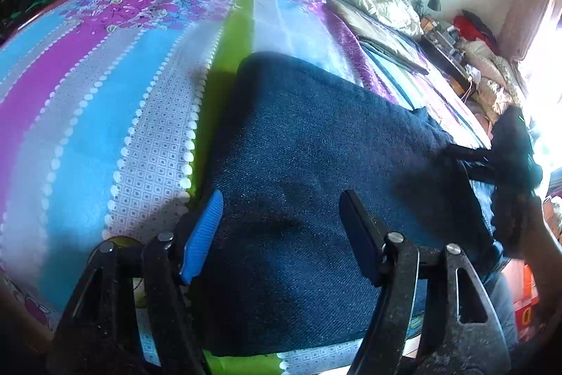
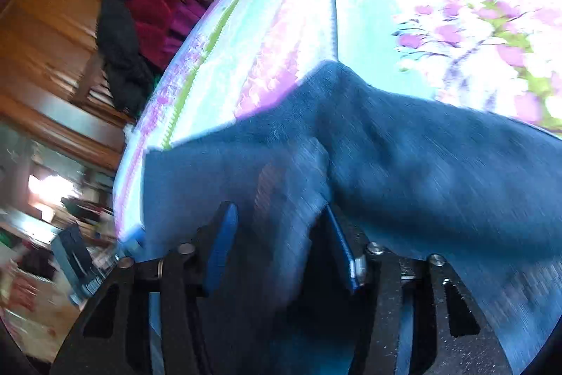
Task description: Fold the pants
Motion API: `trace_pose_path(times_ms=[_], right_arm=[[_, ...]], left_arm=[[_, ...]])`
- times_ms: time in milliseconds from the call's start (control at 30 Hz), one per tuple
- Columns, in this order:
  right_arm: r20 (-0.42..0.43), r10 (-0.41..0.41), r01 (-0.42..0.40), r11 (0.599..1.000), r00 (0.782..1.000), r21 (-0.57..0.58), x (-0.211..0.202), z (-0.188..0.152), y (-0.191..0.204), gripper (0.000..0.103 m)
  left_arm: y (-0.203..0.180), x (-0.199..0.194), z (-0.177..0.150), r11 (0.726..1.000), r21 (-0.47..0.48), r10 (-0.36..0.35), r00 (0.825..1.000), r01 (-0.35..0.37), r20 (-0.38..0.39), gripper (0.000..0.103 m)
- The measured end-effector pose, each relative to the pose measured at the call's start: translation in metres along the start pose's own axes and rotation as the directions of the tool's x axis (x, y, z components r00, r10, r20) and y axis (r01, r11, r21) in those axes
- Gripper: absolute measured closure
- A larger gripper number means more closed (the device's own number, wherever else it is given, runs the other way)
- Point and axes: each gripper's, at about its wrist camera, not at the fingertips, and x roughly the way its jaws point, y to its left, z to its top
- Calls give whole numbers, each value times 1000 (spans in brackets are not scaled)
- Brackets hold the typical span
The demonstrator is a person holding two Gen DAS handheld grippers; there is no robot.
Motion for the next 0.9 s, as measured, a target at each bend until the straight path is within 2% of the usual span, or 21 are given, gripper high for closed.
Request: trace_pose_path(times_ms=[67,100,133,200,233,267,300,333,367,433,467,500,567,600,667,733,800,867,900], right_arm=[[42,24,-23,1000,999,-19,0,7,7,55],[87,14,-8,997,996,-72,-6,5,15,63],[142,9,11,991,990,-137,-12,3,28,65],[261,63,6,967,963,-255,-33,-11,54,71],[330,46,59,952,943,-302,-42,-17,63,71],[385,-9,151,928,923,-340,-47,-26,69,71],[428,-92,256,903,899,-344,-47,-29,72,68],[439,-175,331,891,882,-311,-47,-28,68,58],[425,-235,362,898,874,-249,-47,-26,56,57],[417,-243,332,931,876,-154,-57,-27,35,57],[420,-274,346,932,865,-106,-62,-30,26,57],[408,-293,353,932,865,-79,-66,-34,19,57],[373,-275,321,945,886,-64,-75,-44,6,61],[356,-236,281,956,904,-80,-76,-47,5,69],[314,-153,211,964,937,-162,-69,-51,21,69],[234,-72,128,963,970,-236,-48,-50,38,71],[145,-60,95,964,988,-248,-22,-48,39,72],[120,-131,148,978,984,-148,0,-39,14,94],[122,-100,105,994,987,-35,0,-34,-8,103]], left_arm=[[-2,1,-1,1000,22,8,1000,-8,-3,34],[-2,1,-1,1000,27,9,1000,-9,-2,34],[-1,0,-1,1000,29,9,1000,-9,-2,34],[0,0,-1,1000,26,3,1000,-3,-2,33],[1,0,-1,1000,22,-2,1000,2,-1,33],[2,1,0,1000,17,-6,1000,6,1,33],[2,1,0,1000,15,-8,1000,8,3,32],[2,2,0,1000,15,-8,1000,8,2,32],[0,2,1,1000,17,-4,1000,4,1,31],[-3,3,1,1000,29,7,1000,-7,-4,28],[-5,4,0,999,40,15,1000,-15,-7,28],[-7,5,0,998,50,23,1000,-22,-8,26],[-13,7,0,996,77,40,999,-39,-12,22],[-15,8,0,995,90,48,999,-46,-14,19],[-19,11,0,992,108,61,998,-59,-15,15],[-23,13,-1,990,121,74,997,-72,-13,13],[-23,13,-1,990,118,81,997,-79,-12,12],[-22,13,0,991,110,76,997,-74,-15,12],[-22,12,0,992,108,73,997,-71,-17,12]])
